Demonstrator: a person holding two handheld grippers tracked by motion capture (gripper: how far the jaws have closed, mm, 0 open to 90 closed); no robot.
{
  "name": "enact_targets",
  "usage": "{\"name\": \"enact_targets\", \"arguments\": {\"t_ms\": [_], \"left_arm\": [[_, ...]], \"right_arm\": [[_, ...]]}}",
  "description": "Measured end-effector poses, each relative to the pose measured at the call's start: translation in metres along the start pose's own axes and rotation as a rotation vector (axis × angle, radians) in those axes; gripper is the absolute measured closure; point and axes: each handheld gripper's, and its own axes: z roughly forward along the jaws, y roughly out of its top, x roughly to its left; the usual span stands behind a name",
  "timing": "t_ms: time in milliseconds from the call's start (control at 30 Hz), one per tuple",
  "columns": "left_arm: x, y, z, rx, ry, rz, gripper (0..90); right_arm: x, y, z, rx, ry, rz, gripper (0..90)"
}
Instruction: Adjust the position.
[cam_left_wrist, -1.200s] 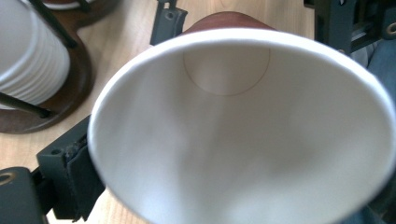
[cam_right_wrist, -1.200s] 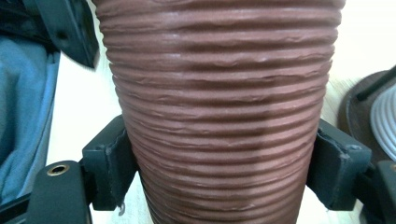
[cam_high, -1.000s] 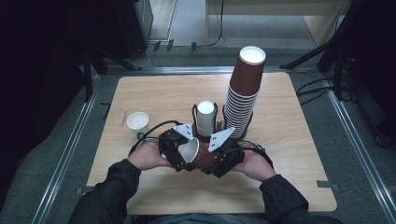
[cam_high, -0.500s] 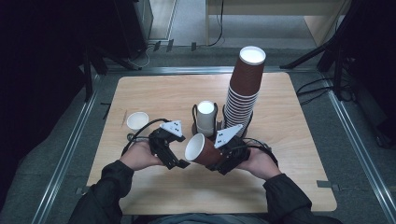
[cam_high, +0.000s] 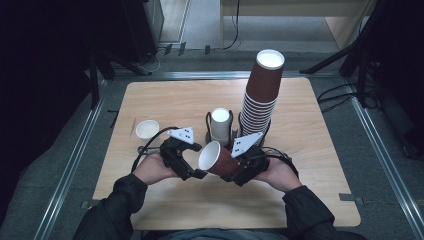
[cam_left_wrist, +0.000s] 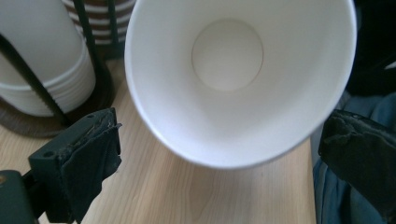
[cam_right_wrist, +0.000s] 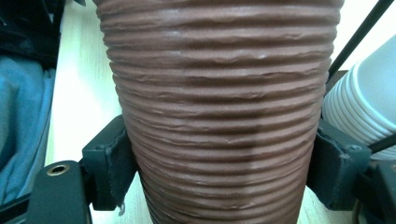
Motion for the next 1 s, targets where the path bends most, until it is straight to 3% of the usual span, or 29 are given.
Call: {"name": "enact_targets", "arguments": {"t_ms": [100,333,467,600,700,1000], "left_arm": [[0.001,0.001,0.000,-0.051,-0.027,-0.029,0.0],[-0.002,0.004,0.009,-0.063,-0.033,-0.027,0.0],[-0.005,0.009,0.014,-0.061,-0.016,-0.015,0.0],[-0.006,0.011,0.018,-0.061,-0.023,-0.032,0.0],[-0.009,0.013,0.016,-0.077,0.030,-0.014,5.6],[-0.008,0.013,0.015,-0.069,0.032,-0.030,9.2]], "right_arm": [[0.000,0.001,-0.001,-0.016,-0.003,-0.005,20.8],[0.002,0.002,0.000,-0.021,0.008,0.003,20.8],[0.003,0.003,0.002,-0.023,0.012,-0.004,20.8],[0.004,0.005,0.003,-0.035,0.011,-0.008,20.8],[0.004,0.005,0.004,-0.038,0.013,0.002,20.8],[0.003,0.005,0.006,-0.049,0.007,0.011,20.9]]}}
